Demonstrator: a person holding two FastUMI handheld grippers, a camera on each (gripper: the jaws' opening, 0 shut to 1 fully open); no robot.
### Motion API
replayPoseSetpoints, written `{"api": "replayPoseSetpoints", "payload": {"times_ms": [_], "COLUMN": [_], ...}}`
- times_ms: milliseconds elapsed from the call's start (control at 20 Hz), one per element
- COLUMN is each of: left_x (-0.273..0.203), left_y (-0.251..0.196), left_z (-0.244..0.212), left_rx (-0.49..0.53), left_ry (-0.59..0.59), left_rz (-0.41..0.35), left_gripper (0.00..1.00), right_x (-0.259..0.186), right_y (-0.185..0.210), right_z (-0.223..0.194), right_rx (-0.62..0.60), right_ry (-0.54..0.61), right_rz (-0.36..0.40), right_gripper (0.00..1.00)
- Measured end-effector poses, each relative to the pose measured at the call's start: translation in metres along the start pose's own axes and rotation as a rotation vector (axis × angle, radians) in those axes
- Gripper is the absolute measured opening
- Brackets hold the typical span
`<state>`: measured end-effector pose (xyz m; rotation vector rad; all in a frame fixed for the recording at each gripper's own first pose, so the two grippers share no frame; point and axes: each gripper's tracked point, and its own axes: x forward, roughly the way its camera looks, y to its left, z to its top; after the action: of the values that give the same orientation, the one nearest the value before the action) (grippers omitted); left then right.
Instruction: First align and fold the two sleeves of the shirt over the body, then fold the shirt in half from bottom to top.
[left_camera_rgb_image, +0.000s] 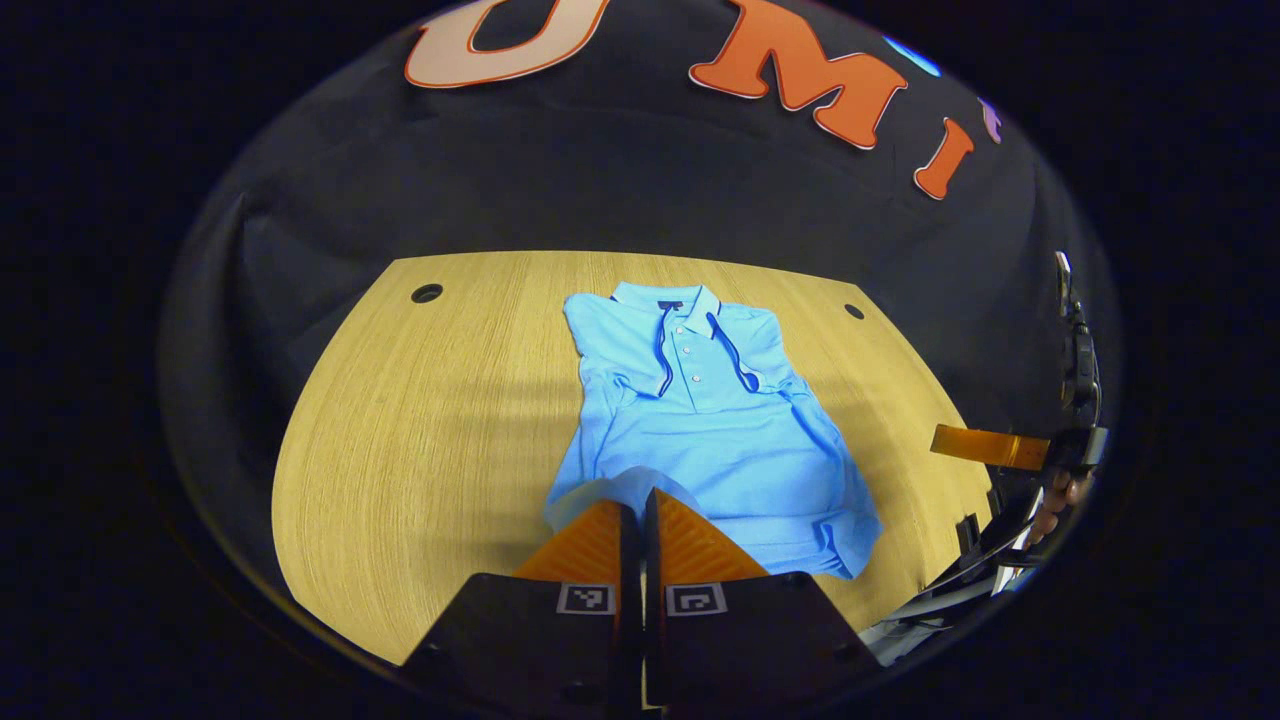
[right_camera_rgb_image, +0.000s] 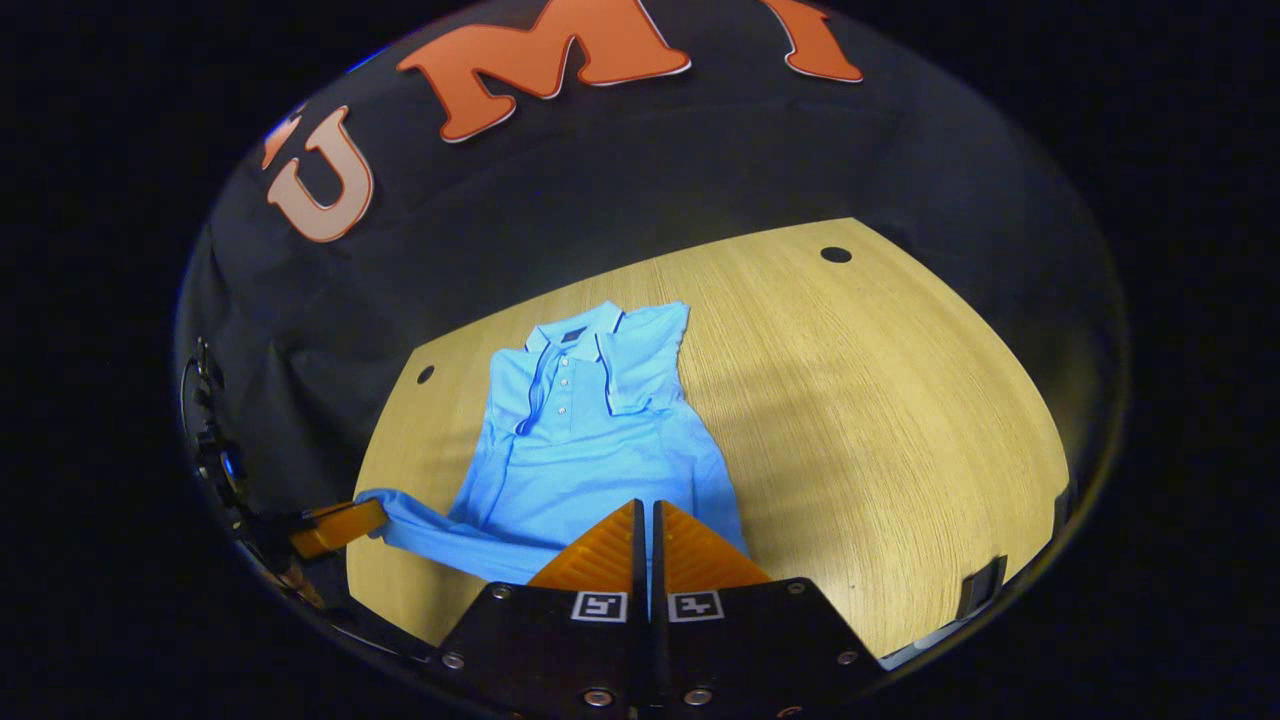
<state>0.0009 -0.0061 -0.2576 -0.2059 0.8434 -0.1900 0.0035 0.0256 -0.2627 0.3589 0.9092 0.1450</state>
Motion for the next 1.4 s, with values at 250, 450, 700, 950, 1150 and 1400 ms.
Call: {"api": "replayPoseSetpoints", "payload": {"times_ms": [250, 450, 700, 950, 1150, 1400], "left_x": [0.007, 0.007, 0.003, -0.003, -0.007, -0.014], "left_y": [-0.001, 0.005, 0.011, 0.019, 0.021, 0.016], "left_z": [-0.003, -0.007, -0.016, -0.02, -0.024, -0.022], "left_rx": [0.015, 0.02, 0.015, -0.006, -0.011, -0.014], "left_ry": [0.022, 0.035, 0.045, 0.041, 0.045, 0.033], "left_rz": [-0.018, -0.004, 0.019, 0.039, 0.042, 0.037], "left_gripper": [0.05, 0.05, 0.05, 0.05, 0.05, 0.05], "right_x": [0.013, 0.029, 0.057, 0.074, 0.073, 0.056], "right_y": [0.007, 0.017, 0.014, 0.006, 0.0, 0.001], "right_z": [-0.085, -0.117, -0.114, -0.112, -0.11, -0.091], "right_rx": [-0.147, -0.289, -0.317, -0.286, -0.154, 0.052], "right_ry": [0.183, 0.218, 0.204, 0.197, 0.179, 0.058], "right_rz": [0.045, 0.052, 0.0, -0.052, -0.054, 0.044], "right_gripper": [0.14, 0.6, 0.87, 0.67, 0.07, 0.01]}}
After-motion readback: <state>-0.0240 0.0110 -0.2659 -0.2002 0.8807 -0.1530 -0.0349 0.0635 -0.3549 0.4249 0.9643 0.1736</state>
